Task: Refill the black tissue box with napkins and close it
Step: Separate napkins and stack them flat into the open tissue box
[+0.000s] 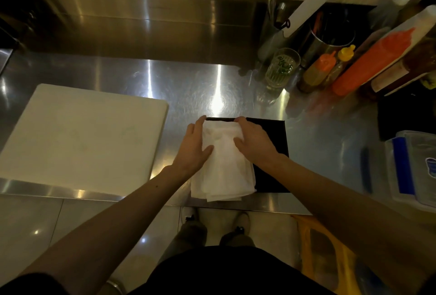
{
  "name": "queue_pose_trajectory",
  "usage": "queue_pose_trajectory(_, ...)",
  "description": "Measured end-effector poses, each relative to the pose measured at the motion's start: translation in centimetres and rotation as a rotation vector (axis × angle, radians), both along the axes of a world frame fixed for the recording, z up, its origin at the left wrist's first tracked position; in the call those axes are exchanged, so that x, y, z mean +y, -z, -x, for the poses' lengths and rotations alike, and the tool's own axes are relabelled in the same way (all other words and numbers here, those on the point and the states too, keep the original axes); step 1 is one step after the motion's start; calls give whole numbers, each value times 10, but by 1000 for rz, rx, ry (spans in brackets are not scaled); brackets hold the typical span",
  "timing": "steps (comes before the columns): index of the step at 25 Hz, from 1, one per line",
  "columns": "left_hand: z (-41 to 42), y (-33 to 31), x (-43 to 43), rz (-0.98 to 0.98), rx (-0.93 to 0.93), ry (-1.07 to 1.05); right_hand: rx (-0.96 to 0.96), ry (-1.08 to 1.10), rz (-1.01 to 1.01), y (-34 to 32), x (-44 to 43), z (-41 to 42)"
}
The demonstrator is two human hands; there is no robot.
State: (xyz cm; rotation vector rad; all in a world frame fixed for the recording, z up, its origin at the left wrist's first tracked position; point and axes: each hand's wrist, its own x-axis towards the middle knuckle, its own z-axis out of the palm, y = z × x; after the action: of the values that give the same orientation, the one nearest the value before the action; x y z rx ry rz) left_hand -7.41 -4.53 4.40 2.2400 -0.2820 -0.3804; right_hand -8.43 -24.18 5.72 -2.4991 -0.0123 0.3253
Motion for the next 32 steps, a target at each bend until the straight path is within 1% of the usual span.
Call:
queue_pose_trajectory(3, 4, 3, -2, 60, -65, -23, -70, 44, -6, 4, -1, 0)
queue_pose_trajectory(5, 4, 7, -3, 39, -102, -43, -89, 51, 19, 6, 0, 1)
queue_pose_trajectory(6, 3, 10, -4, -35, -145, -43, -98, 47, 38, 7, 1, 1)
queue_pose_trajectory(7, 3, 13, -5, -148, -211, -24, -107, 48, 61, 8, 2, 2)
queue_pose_trajectory(9, 6, 16, -6, -370, -335, 84, -138, 54, 143, 8, 1, 5)
queue_pose_trajectory(11, 13, 17, -4, -482, -376, 211, -207, 14, 282, 9, 0, 12)
queue_pose_trajectory(14, 22, 19, -1, -544, -379, 324, -252, -141, 412, 13, 0, 32)
queue_pose_trajectory(16, 25, 20, 2, -574, -391, 377, -208, -258, 457, 18, 1, 46)
queue_pose_trajectory(19, 31, 23, 5, -607, -391, 423, -103, -356, 523, 24, 1, 55)
queue_pose_trajectory(25, 37, 27, 7, -679, -350, 511, -34, -380, 594, 25, 2, 55)
queue_pose_trajectory(28, 33, 27, 3, -719, -325, 543, -50, -391, 629, 26, 5, 52)
queue_pose_trajectory(32, 30, 28, 0, -759, -306, 587, -72, -412, 626, 28, 10, 49)
